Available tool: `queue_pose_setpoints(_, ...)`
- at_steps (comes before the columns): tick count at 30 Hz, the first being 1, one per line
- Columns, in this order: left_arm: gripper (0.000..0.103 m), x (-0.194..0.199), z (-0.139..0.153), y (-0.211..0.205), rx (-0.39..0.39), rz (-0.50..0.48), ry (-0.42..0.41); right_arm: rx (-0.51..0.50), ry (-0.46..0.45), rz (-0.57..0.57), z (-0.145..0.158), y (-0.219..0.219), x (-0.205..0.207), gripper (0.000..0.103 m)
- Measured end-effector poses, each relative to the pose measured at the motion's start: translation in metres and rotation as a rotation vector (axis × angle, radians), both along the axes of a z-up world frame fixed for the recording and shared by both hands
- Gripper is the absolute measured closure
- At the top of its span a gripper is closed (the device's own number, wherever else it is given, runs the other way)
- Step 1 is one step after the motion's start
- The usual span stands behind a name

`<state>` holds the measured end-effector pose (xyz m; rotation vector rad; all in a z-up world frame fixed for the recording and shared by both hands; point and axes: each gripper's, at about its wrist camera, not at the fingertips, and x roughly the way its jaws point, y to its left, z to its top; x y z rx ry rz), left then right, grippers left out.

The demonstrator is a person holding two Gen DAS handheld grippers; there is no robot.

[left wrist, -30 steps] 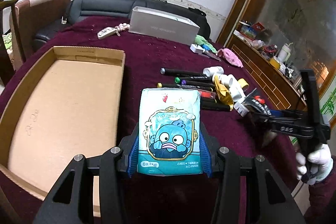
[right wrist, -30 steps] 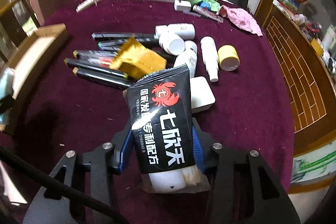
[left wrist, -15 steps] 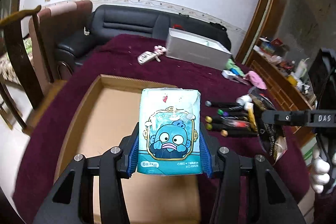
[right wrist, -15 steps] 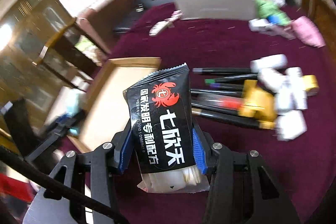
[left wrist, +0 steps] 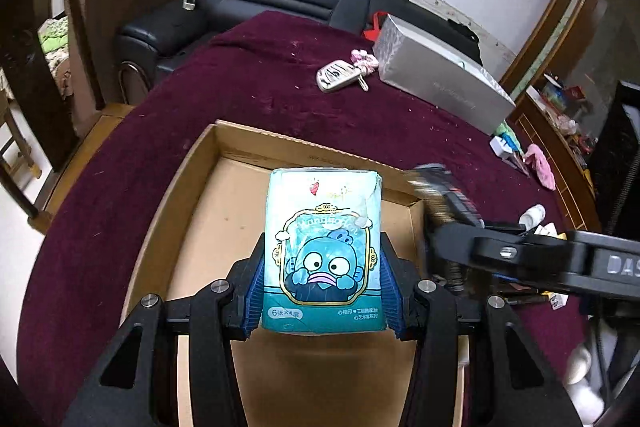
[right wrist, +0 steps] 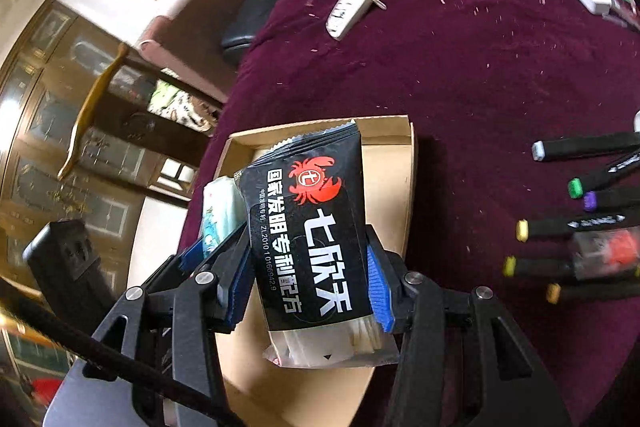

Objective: Organize objects
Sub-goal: 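Carry blue tissue pack to box with left tool while right carries black packet, then open both tools over the box and move back toward the markers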

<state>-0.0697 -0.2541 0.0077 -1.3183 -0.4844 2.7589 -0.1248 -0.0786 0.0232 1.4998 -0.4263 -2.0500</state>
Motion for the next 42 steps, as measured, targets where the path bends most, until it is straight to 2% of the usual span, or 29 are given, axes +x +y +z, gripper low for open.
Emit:
queue_pose_setpoints(4,0.06,-0.014,-0.009,0.004,-0.042,0.0,-0.016,0.03,-0.007,-0.031,-0.016,-0.006,-0.011,0.055)
queue_pose_setpoints(9,0.059,-0.021,-0.016,0.002,-0.04,0.015,-0.037,0.077,0.028,-0.053,-0.021,-0.011,-0.017,0.055)
queue_pose_setpoints(13,0.058,-0.028,-0.022,-0.002,-0.006,0.03,-0.06,0.088,0.037,-0.061,-0.025,-0.014,-0.02,0.053)
queue_pose_setpoints(17,0.057,-0.028,-0.025,-0.013,0.071,0.059,-0.068,0.096,0.052,-0.064,-0.029,-0.019,-0.025,0.052)
queue_pose_setpoints(20,0.05,-0.026,-0.025,-0.021,0.111,0.086,-0.059,0.088,0.06,-0.054,-0.031,-0.021,-0.027,0.049)
queue_pose_setpoints(22,0.05,-0.025,-0.025,-0.027,0.161,0.091,-0.052,0.064,0.061,-0.048,-0.03,-0.019,-0.028,0.044)
queue_pose_setpoints(25,0.049,-0.024,-0.025,-0.036,0.22,0.124,-0.054,0.045,0.082,-0.047,-0.022,-0.015,-0.029,0.044)
queue_pose_setpoints(31,0.049,-0.004,0.001,-0.039,0.2,0.14,0.0,0.051,0.158,-0.069,0.011,0.01,-0.019,0.044)
queue_pose_setpoints(34,0.049,0.013,0.018,-0.03,0.216,0.115,0.042,0.063,0.239,-0.078,0.036,0.033,-0.002,0.044)
queue_pose_setpoints(36,0.049,0.024,0.027,-0.017,0.234,0.068,0.063,0.082,0.327,-0.098,0.055,0.055,0.018,0.044)
queue_pose_setpoints(37,0.049,0.03,0.029,-0.007,0.241,0.03,0.062,0.098,0.384,-0.115,0.064,0.067,0.031,0.041)
queue_pose_setpoints(38,0.049,0.034,0.03,0.001,0.256,0.002,0.064,0.103,0.424,-0.127,0.069,0.078,0.04,0.031)
queue_pose_setpoints(39,0.049,0.038,0.029,0.009,0.287,-0.033,0.069,0.097,0.447,-0.142,0.073,0.088,0.048,0.028)
queue_pose_setpoints(40,0.049,0.04,0.026,0.021,0.351,-0.088,0.072,0.083,0.451,-0.161,0.074,0.103,0.056,0.025)
queue_pose_setpoints(42,0.049,0.035,0.019,0.037,0.466,-0.162,0.073,0.059,0.418,-0.166,0.074,0.121,0.063,0.025)
